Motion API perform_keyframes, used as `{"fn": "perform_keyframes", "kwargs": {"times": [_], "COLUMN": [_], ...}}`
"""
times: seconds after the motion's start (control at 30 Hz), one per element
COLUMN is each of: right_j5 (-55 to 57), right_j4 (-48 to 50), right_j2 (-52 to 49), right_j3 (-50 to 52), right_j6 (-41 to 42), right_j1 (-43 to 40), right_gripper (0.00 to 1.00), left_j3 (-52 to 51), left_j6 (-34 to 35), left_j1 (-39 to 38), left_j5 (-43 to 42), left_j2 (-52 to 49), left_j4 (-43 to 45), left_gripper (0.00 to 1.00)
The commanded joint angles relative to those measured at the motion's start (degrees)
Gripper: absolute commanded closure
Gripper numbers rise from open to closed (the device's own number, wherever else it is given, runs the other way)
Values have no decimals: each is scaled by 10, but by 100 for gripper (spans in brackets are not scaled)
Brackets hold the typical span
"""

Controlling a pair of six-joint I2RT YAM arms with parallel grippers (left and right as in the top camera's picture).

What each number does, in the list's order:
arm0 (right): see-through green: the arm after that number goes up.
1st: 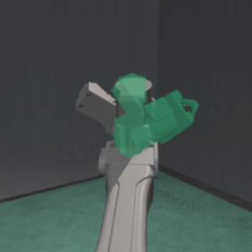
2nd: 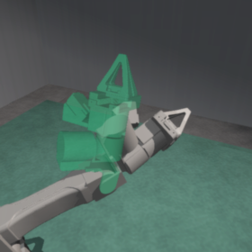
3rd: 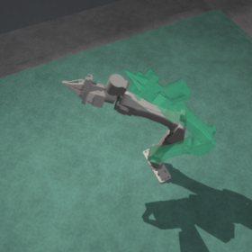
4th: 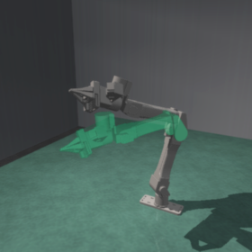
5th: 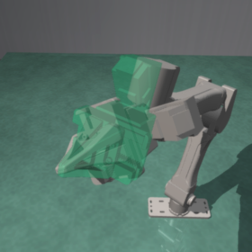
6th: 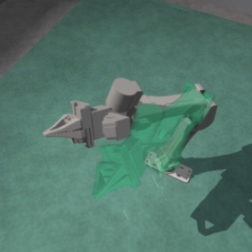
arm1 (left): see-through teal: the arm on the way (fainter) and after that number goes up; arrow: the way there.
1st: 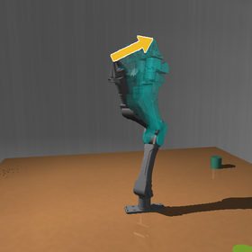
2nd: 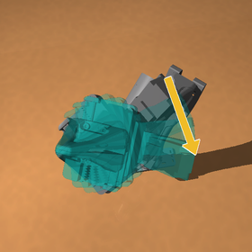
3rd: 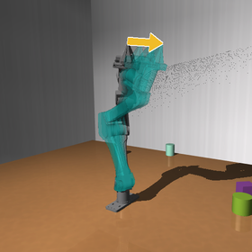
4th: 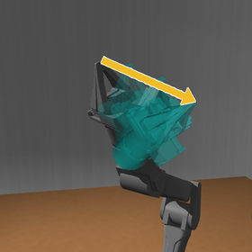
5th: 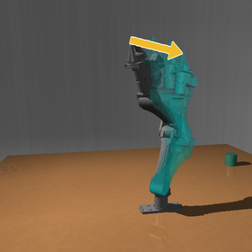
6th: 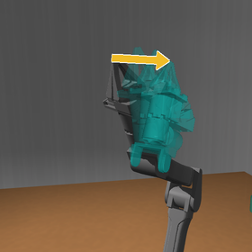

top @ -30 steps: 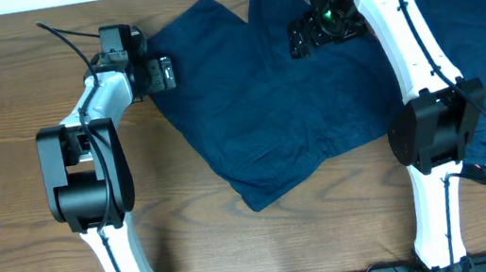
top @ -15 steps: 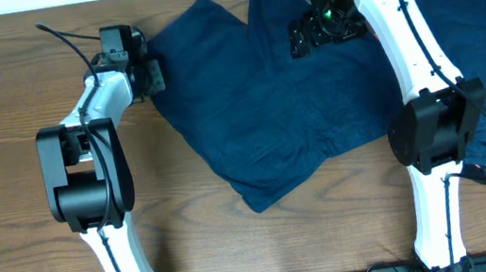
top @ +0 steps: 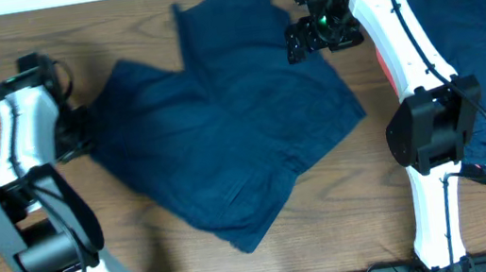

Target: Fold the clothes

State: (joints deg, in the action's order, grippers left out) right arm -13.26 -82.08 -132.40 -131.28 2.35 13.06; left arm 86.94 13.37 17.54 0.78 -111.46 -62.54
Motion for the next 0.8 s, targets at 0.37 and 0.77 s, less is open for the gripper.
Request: {"fn": "perform_keyframes", "kwargs": {"times": [0.37, 0.77], "right_j5": [102, 82], "right_j4": [1, 125], "right_j2": [1, 1], "right_j3": [123, 272], "right_j6": [118, 5], "right_j1": [5, 12], "right_gripper": [1, 27], "left_j3": [-6, 12], "left_j6": [30, -41], "left_j1": [71, 60], "left_j5": [15, -118], "left_j2": [-3, 78], "left_j4": [-96, -39], "left_gripper": [12, 2]}}
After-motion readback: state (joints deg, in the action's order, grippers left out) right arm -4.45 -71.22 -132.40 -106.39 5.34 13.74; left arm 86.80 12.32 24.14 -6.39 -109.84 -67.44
